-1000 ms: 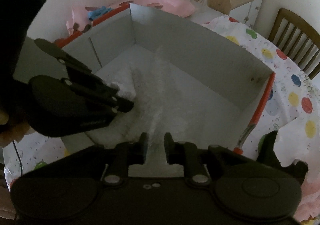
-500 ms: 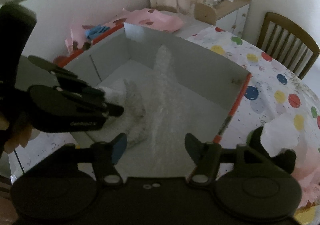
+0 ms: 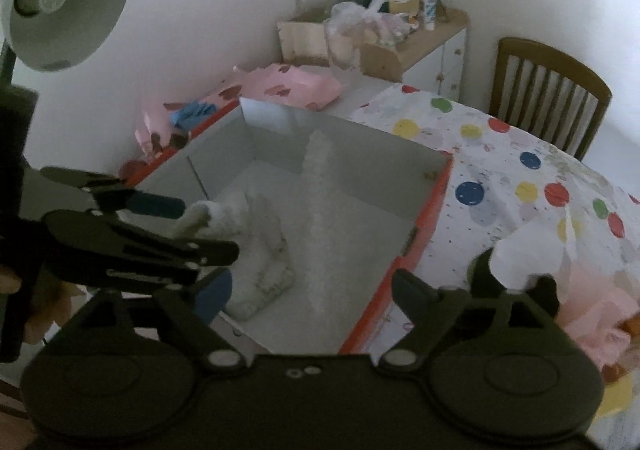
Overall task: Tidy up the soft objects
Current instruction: 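Open both tools to drop the towel and plastic wrap inside the box, then move both tools back over the table toward the green sponge and paper packet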
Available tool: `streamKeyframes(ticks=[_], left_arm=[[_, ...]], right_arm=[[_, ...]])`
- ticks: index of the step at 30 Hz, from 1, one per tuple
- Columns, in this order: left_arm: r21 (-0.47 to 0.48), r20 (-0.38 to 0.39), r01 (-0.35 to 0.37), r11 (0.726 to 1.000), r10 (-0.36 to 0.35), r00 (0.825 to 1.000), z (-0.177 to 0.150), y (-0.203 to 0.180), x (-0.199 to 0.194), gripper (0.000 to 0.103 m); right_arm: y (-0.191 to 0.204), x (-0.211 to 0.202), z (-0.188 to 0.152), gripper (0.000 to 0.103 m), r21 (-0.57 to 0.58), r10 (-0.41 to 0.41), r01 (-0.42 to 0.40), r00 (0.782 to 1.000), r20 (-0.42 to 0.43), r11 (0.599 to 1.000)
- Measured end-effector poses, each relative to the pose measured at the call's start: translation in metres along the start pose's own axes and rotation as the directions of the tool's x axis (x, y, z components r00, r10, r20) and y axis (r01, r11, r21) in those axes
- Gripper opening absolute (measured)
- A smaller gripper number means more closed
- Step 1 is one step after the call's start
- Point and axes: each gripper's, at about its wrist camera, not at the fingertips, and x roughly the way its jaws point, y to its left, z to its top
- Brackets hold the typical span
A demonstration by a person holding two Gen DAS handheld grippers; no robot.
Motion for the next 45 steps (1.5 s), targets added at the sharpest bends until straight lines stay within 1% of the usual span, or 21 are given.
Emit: streamKeyframes(ticks=[2, 4, 8, 11, 13, 15, 16, 19, 24, 27, 31, 34, 37, 40, 43, 44, 45], left_arm=[[-0.01, 0.019, 0.0, 1.0, 0.0, 1.0, -0.001, -0.003, -0.008, 0.08], [-0.022, 0.035, 0.007, 1.0, -0.006, 0.999, -0.002, -0.006, -0.014, 0.085], [-0.049, 0.063, 0.015, 0.999, -0.012, 0.998, -0.006, -0.014, -0.029, 0.088], [-0.06, 0.086, 0.018, 0.998, -0.013, 0.996, -0.01, -0.022, -0.038, 0.094], [-0.071, 0.108, 0.02, 0.997, -0.012, 0.994, -0.012, -0.029, -0.045, 0.096], [-0.086, 0.133, 0.032, 0.996, -0.02, 0.991, -0.016, -0.036, -0.053, 0.098], [-0.097, 0.147, 0.048, 0.994, -0.033, 0.989, -0.018, -0.039, -0.057, 0.1], [-0.107, 0.164, 0.069, 0.992, -0.051, 0.985, -0.023, -0.055, -0.066, 0.101], [-0.092, 0.196, 0.077, 0.993, -0.058, 0.979, -0.032, -0.089, -0.076, 0.101], [-0.075, 0.213, 0.097, 0.992, -0.079, 0.974, -0.036, -0.11, -0.078, 0.101], [-0.054, 0.21, 0.132, 0.99, -0.118, 0.971, -0.039, -0.136, -0.071, 0.101], [-0.04, 0.198, 0.147, 0.988, -0.137, 0.971, -0.042, -0.157, -0.063, 0.102], [-0.031, 0.192, 0.148, 0.989, -0.139, 0.971, -0.048, -0.175, -0.054, 0.103], [-0.013, 0.164, 0.147, 0.989, -0.143, 0.976, -0.053, -0.196, -0.042, 0.103], [0.009, 0.129, 0.126, 0.992, -0.126, 0.984, -0.058, -0.216, -0.029, 0.103], [0.021, 0.12, 0.108, 0.994, -0.11, 0.987, -0.059, -0.223, -0.024, 0.103], [0.039, 0.105, 0.072, 0.997, -0.075, 0.992, -0.06, -0.233, -0.017, 0.103]], right_arm=[[-0.003, -0.008, -0.004, 0.087, 0.008, -0.002, 0.002, 1.0, 0.012, 1.0], [-0.005, -0.016, -0.008, 0.089, 0.017, -0.002, 0.002, 1.0, 0.03, 1.0], [-0.013, -0.038, -0.02, 0.091, 0.037, 0.001, -0.003, 0.997, 0.071, 0.999], [-0.021, -0.054, -0.03, 0.092, 0.059, 0.001, -0.007, 0.995, 0.101, 0.998], [-0.028, -0.066, -0.036, 0.093, 0.077, 0.001, -0.01, 0.993, 0.119, 0.997], [-0.034, -0.079, -0.045, 0.094, 0.091, -0.002, -0.01, 0.991, 0.132, 0.996], [-0.038, -0.086, -0.05, 0.095, 0.098, -0.006, -0.007, 0.99, 0.138, 0.995], [-0.049, -0.103, -0.067, 0.097, 0.121, -0.026, 0.007, 0.987, 0.156, 0.993], [-0.072, -0.129, -0.097, 0.097, 0.157, -0.076, 0.05, 0.984, 0.164, 0.986], [-0.087, -0.143, -0.115, 0.097, 0.177, -0.106, 0.077, 0.98, 0.165, 0.981], [-0.108, -0.162, -0.139, 0.097, 0.212, -0.157, 0.121, 0.974, 0.163, 0.97], [-0.127, -0.177, -0.159, 0.097, 0.244, -0.212, 0.172, 0.965, 0.152, 0.955], [-0.147, -0.188, -0.178, 0.097, 0.281, -0.269, 0.224, 0.954, 0.13, 0.933], [-0.169, -0.196, -0.201, 0.097, 0.33, -0.326, 0.279, 0.94, 0.095, 0.902], [-0.19, -0.201, -0.221, 0.097, 0.368, -0.374, 0.328, 0.926, 0.058, 0.87], [-0.197, -0.202, -0.228, 0.097, 0.379, -0.39, 0.344, 0.92, 0.049, 0.859], [-0.204, -0.202, -0.233, 0.097, 0.389, -0.405, 0.36, 0.913, 0.038, 0.848]])
